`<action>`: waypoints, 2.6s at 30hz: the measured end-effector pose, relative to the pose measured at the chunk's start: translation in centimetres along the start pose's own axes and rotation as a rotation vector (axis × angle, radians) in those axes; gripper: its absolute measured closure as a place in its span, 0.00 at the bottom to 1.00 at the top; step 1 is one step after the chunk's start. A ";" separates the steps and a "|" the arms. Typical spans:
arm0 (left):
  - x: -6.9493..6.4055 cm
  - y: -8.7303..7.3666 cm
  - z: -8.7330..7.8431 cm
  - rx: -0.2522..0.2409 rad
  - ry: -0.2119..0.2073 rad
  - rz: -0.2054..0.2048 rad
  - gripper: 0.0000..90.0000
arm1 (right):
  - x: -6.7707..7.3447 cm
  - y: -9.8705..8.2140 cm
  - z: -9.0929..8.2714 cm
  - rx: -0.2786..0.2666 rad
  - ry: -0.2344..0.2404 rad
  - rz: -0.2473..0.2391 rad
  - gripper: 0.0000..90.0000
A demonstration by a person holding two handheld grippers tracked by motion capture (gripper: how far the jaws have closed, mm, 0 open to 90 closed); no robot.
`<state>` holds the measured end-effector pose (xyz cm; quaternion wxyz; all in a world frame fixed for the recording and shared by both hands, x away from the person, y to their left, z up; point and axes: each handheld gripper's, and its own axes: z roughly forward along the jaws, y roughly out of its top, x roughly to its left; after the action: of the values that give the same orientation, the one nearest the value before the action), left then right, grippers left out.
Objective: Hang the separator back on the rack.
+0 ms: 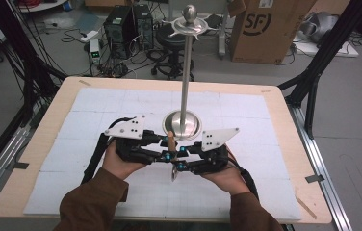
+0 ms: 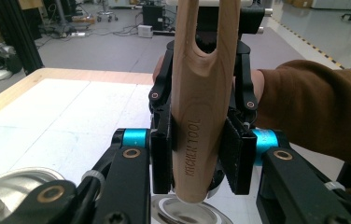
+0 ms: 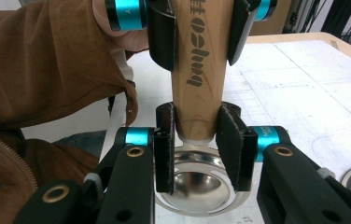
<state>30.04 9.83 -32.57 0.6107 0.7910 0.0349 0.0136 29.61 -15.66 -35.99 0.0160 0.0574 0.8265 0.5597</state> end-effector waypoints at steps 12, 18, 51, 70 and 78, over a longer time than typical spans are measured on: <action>-0.1 0.1 -0.1 -0.010 0.001 0.008 0.76 | 0.1 -0.1 0.2 0.008 -0.027 -0.021 0.68; 0.1 0.1 -0.3 -0.005 0.017 0.000 0.76 | 0.2 0.0 -0.1 0.001 -0.024 -0.020 0.58; 2.5 0.2 -7.4 0.012 0.184 -0.065 0.76 | -0.5 -1.1 -4.1 0.069 -0.185 0.044 0.37; 4.4 2.0 -9.6 0.014 0.241 -0.083 0.76 | -0.9 -2.3 -5.5 0.077 -0.225 0.108 0.29; 6.2 4.5 -10.2 0.042 0.263 -0.085 0.76 | -0.9 -2.3 -5.4 0.079 -0.224 0.111 0.29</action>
<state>35.78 18.95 -25.79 0.5840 0.7929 0.1484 0.0906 29.84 -21.59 -36.14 0.0751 0.1657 0.8365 0.5169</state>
